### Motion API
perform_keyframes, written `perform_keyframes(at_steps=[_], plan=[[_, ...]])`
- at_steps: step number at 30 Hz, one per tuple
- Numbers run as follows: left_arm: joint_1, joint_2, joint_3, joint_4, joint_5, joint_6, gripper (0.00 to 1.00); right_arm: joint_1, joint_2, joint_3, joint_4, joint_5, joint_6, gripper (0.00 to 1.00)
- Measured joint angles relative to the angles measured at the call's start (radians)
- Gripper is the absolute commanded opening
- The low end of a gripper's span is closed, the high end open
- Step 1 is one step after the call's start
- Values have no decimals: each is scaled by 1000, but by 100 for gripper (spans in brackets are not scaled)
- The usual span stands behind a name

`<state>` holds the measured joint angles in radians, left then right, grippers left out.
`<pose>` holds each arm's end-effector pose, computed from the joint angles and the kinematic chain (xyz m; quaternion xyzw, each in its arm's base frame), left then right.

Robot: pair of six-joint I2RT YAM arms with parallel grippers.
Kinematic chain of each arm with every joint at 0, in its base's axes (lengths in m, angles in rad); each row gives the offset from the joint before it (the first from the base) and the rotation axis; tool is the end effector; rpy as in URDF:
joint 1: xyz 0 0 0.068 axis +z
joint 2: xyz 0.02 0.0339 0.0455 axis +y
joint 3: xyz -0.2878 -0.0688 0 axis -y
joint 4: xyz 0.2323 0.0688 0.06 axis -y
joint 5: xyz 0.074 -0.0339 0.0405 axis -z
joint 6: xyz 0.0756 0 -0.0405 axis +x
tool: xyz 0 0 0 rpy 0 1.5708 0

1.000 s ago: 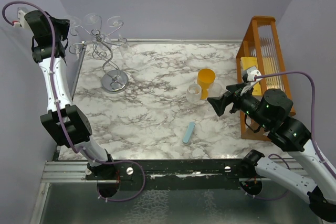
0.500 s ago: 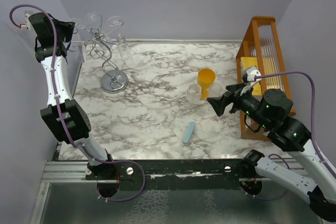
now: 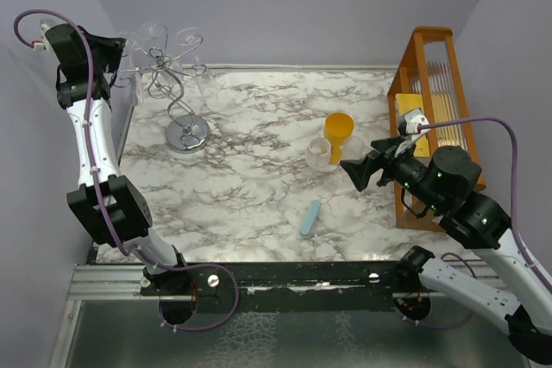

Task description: Take the wine glass off the wine glass rack

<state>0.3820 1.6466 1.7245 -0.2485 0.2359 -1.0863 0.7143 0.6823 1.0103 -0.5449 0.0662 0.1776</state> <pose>0.3908 0.1380 0.4533 -0.4525 0.6146 -0.3052 0.5695 0.1114 0.0900 0.3945 -0.1866 0.7567 0.2468 0.5760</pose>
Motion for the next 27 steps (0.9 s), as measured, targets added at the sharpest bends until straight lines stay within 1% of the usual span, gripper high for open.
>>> perform_keyframes(at_steps=[12, 16, 22, 27], plan=[[2, -69, -26, -67, -20, 47, 0, 0, -5, 0, -1, 0, 0, 100], [4, -110, -26, -116, -85, 80, 0, 0, -7, 6, -9, 0, 1, 100], [18, -217, -24, -185, -217, 157, 0, 0, -11, 37, -30, 0, 2, 100], [18, -308, -22, -195, -267, 185, 0, 0, -21, 61, -38, -1, 14, 100]])
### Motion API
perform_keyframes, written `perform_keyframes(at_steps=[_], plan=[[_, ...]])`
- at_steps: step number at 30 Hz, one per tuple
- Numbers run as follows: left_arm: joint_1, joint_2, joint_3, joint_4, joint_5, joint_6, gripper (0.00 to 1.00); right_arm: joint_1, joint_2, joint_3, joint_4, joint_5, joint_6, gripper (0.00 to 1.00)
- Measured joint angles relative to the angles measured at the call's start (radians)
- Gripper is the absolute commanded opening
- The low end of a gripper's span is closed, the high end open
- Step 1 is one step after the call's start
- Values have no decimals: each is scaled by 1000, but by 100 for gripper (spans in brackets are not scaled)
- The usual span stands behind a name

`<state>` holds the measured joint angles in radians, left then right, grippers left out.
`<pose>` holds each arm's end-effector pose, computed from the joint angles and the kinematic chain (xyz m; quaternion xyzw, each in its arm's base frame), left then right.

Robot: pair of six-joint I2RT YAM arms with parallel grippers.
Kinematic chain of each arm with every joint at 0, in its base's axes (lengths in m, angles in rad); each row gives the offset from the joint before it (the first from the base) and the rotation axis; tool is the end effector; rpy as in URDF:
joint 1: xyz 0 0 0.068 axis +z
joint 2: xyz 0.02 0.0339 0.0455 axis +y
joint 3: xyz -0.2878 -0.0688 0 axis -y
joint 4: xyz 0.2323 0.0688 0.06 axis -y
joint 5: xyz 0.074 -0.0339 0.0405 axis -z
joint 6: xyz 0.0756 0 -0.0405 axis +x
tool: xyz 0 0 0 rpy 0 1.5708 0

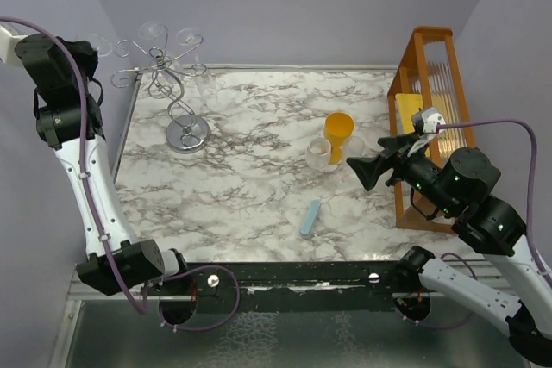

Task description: Take the wine glass off the wine glass rack

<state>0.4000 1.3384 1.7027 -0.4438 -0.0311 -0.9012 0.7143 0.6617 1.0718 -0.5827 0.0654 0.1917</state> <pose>0.2740 0.1184 0.5205 -0.4533 0.5781 -0.1572 0.6600 0.1009 0.0810 0.4123 -0.1773 0.7445 0.2590 0.5893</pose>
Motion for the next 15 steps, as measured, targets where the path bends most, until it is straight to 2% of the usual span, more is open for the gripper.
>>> perform_keyframes(at_steps=[9, 15], plan=[[0, -164, 4, 23, 66, -52, 0, 0, -8, 27, -33, -24, 93, 100], [0, -261, 6, 158, 238, -123, 0, 0, -8, 27, -49, -66, 170, 100]])
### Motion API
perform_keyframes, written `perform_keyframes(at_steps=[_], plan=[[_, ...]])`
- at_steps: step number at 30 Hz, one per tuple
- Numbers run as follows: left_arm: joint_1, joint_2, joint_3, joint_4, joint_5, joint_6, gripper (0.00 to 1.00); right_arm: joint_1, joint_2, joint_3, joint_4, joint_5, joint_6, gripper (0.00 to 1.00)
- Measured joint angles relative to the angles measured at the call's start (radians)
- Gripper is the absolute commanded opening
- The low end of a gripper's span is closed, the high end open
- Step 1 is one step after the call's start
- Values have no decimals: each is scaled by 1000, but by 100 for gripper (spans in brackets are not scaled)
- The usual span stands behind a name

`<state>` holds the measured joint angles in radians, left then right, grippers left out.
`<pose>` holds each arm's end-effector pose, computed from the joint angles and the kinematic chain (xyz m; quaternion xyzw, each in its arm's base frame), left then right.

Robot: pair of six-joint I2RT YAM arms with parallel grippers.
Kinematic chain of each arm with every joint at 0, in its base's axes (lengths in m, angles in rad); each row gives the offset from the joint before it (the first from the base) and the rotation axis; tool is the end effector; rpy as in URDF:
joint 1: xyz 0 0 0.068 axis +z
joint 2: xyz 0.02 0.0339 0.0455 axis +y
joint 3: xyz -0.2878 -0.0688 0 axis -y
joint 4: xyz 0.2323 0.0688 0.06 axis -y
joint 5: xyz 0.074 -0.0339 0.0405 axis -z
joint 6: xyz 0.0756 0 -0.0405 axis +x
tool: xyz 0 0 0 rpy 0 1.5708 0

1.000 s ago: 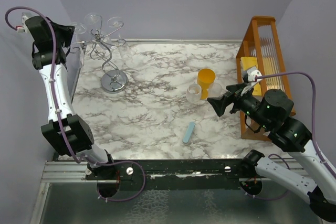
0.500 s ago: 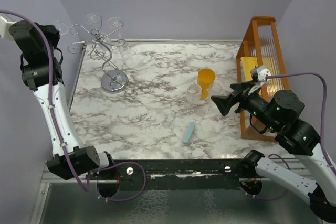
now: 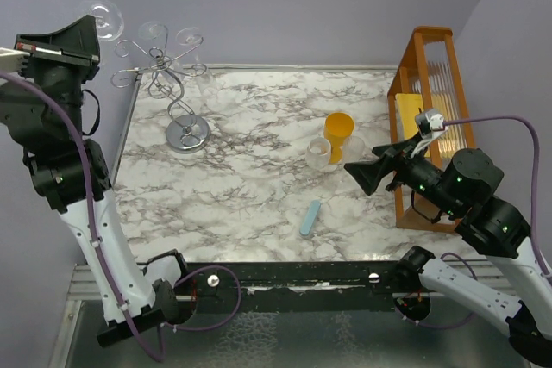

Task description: Take the wine glass off the wine glass rack

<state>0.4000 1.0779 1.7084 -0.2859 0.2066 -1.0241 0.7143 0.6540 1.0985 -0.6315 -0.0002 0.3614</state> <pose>0.1676 0.0540 0.6025 -0.3101 0.4884 -0.3062 0.7560 0.0925 0.0803 0.4148 -0.1352 0.7581 0.3269 0.5479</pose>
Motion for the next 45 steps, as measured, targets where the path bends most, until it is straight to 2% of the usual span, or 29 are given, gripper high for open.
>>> perform_keyframes(at_steps=[3, 6, 12, 20, 27, 32, 45], plan=[[-17, -72, -78, 127, 100, -70, 0, 0, -1, -1, 5, -30, 19, 100], [-79, -120, -141, 232, 184, -146, 0, 0, -7, -13, 32, -45, 31, 100], [-175, -101, -194, 415, 341, -312, 0, 0, 14, -14, 107, -43, 67, 100], [-340, -109, -537, 808, 411, -679, 0, 0, 72, -91, 246, -105, 209, 100], [-459, -99, -716, 1160, 412, -955, 0, 0, 146, -152, 409, -214, 344, 99], [-497, -141, -817, 1331, 397, -1027, 0, 0, 158, -208, 595, -296, 442, 99], [-540, -226, -905, 1430, 369, -1059, 0, 0, 268, -248, 1073, -351, 612, 97]])
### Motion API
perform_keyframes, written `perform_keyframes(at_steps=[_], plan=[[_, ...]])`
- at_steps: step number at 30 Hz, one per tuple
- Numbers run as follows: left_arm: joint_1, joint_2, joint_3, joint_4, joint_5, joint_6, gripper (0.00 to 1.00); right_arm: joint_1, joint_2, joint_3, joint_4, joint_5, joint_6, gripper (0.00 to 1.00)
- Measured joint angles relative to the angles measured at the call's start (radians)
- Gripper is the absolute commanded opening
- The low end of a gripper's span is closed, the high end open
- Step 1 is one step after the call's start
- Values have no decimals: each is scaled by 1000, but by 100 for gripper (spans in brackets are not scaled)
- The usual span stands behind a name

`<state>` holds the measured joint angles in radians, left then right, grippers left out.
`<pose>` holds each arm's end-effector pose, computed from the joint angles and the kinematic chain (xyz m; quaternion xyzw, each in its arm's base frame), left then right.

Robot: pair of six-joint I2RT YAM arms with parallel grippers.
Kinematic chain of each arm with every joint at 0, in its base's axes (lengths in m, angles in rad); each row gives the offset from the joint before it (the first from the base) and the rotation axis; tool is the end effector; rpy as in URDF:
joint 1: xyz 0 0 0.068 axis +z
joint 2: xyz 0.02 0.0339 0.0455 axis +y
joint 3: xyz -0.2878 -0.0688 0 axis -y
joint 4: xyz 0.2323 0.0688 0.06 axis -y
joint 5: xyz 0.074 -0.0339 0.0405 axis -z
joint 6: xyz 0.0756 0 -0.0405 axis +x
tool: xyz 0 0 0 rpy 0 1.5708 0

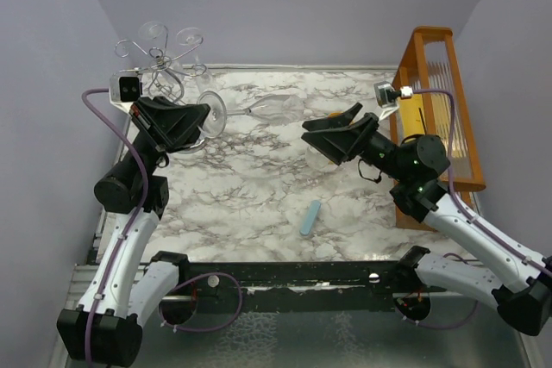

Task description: Take the wine glass off the wine glass rack

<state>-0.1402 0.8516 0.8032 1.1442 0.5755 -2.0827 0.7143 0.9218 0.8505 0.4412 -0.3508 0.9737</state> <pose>0.1212 -0.0587 0.5009 -0.0306 0.3550 -0.8650 0.3534 0.1471 0.1619 0.4385 -0.0708 0.5703 0.6726 0.4662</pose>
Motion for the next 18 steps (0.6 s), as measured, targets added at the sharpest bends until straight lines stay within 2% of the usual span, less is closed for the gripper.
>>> perform_keyframes(at_steps=[5, 10, 18], plan=[[-8, -16, -6, 5, -1, -3, 0, 0, 97, 44, 83, -44, 25, 96], [-18, -25, -21, 9, -1, -3, 0, 0, 126, 53, 154, -92, 26, 92], [-26, -29, -27, 30, -22, -23, 0, -2, 136, 53, 304, -202, 3, 56]])
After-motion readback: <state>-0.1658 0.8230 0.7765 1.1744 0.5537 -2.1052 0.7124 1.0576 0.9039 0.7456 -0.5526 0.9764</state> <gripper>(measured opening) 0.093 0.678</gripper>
